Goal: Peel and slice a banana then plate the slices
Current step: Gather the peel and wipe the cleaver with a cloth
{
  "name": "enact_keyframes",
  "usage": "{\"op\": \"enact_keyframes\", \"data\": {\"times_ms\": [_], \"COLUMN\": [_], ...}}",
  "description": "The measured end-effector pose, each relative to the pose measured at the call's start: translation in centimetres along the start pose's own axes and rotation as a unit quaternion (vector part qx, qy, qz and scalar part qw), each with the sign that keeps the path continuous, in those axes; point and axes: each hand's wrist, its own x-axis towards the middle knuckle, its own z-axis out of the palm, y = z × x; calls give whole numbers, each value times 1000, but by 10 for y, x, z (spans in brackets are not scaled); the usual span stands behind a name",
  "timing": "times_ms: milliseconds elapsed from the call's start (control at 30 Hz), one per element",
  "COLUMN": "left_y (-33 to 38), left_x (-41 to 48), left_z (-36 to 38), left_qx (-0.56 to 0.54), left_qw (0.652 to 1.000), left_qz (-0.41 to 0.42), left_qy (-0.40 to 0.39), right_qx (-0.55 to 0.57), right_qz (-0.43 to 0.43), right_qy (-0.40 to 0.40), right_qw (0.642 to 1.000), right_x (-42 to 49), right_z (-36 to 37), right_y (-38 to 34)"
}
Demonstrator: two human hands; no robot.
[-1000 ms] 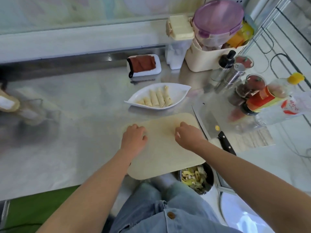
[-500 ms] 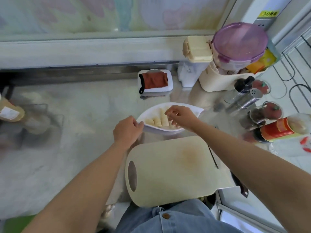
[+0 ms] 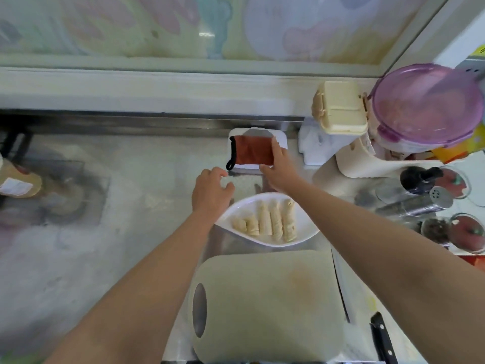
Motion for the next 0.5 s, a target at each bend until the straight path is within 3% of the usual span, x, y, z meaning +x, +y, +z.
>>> {"op": "enact_keyframes", "data": {"times_ms": [267, 333, 433, 500], "left_y": [4, 3, 5, 11], "left_x": [-3, -5, -6, -8], "left_z": [0, -1, -4, -11], "left_qx": [-25, -38, -124, -327], "left_qw": [999, 999, 988, 933], "left_qz": [-20, -24, -67, -145], "left_qy": [18, 25, 59, 41], "right_qx": [-78, -90, 126, 304], "right_qz": [59, 36, -14, -3], "right_qy": [50, 69, 44, -5], "right_qw": [994, 993, 991, 953], "right_x": [0, -1, -10, -24], "right_z": [21, 21, 17, 9], "right_y": [-2, -6, -21, -35]}}
